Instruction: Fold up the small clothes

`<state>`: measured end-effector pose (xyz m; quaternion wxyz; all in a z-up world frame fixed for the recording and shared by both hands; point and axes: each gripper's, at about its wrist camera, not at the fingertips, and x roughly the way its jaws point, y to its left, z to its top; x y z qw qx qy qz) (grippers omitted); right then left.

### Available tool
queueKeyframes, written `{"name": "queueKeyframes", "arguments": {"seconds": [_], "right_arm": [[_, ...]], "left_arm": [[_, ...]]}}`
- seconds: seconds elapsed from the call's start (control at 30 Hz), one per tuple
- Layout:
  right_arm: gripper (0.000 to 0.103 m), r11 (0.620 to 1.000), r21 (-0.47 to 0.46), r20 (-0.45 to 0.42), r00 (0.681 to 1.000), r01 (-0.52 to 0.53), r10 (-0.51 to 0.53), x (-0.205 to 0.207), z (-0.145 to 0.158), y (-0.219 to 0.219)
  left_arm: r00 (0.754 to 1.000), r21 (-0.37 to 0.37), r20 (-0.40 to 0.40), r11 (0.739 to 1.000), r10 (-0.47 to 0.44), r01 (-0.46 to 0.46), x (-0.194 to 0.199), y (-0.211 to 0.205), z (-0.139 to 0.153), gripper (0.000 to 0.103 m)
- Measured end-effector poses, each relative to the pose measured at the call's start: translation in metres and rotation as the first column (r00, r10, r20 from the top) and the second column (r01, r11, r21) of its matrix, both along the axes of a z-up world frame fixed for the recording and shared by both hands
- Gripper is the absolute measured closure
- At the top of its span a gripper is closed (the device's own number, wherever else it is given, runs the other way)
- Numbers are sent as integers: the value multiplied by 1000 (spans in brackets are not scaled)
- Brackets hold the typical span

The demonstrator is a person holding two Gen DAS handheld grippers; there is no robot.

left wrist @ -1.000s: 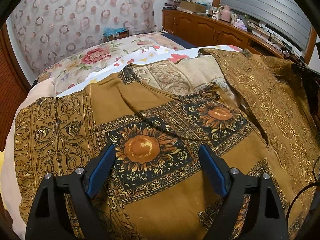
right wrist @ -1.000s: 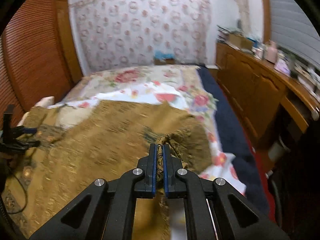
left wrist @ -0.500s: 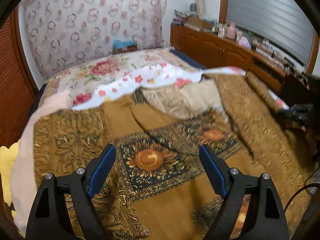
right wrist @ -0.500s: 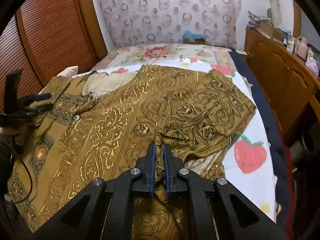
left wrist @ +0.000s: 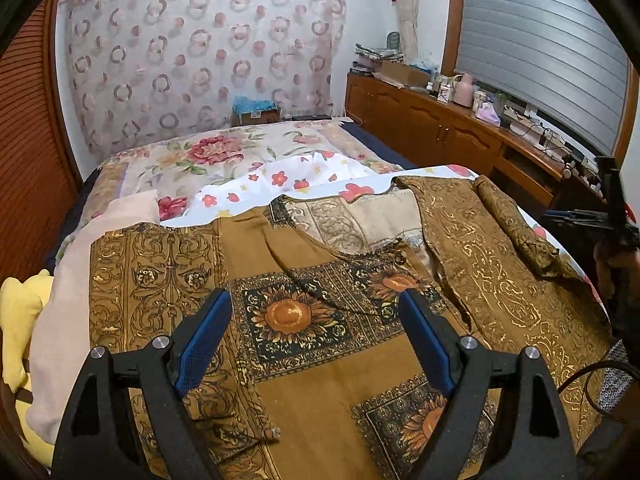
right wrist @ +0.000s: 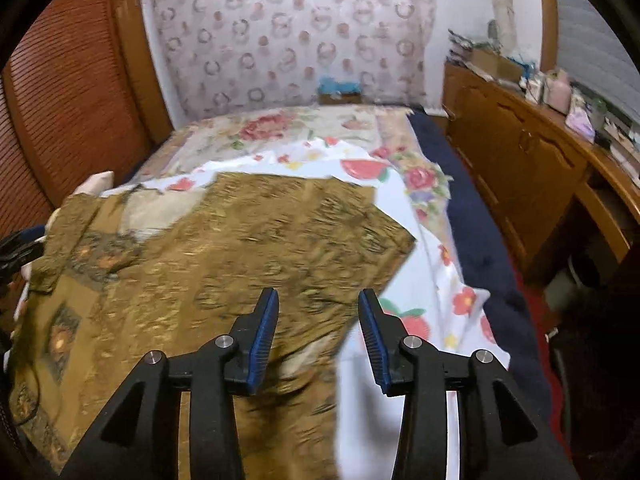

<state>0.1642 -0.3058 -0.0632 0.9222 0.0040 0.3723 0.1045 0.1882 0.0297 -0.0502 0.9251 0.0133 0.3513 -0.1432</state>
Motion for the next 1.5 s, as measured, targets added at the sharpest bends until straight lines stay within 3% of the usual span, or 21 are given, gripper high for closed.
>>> {"name": "queueKeyframes", "arguments": {"seconds": [0.23,0.37,0.47,0.5,0.63,0.8,0.93,1.07,1.27,1.5], "right_arm": [[60,999,34,-83,996,16,-13,35,-20,-8],[62,1000,30,-70,998,-7,9,42,-18,-10],[97,999,15,-46,998,-34,35,43,-15,-8],[102,999,6,-28,999,-39,39,42,-13,-8],[103,997,2,51,995,-83,82,34,7,2],[103,995,-30,81,992,-93,96,36,18,15],[99,997,-71,63,998,-27,31,46,7,8],[65,994,-105,36,999,37,-33,65,-10,-4],[64,995,-80,-36,997,61,-64,88,-29,-19],[64,995,-95,-18,999,39,-41,90,-26,-18]], "left_arm": [[1000,0,-2,1000,1,-1,-4,-2,0,17],[1000,2,-9,1000,6,-6,-6,-1,-2,17],[1000,-1,-9,1000,12,-12,-7,0,-3,17],[1000,-2,-8,1000,14,-14,-8,1,-3,17],[1000,0,-7,1000,22,-22,-9,5,-3,17],[999,-8,-13,999,35,-36,-11,10,-5,17],[999,-11,-17,999,35,-36,-12,11,-7,17],[999,-13,-26,999,32,-32,-12,12,-10,17],[999,-9,-33,1000,25,-26,-14,10,-12,17],[999,-6,-34,1000,24,-24,-15,9,-12,17]]}}
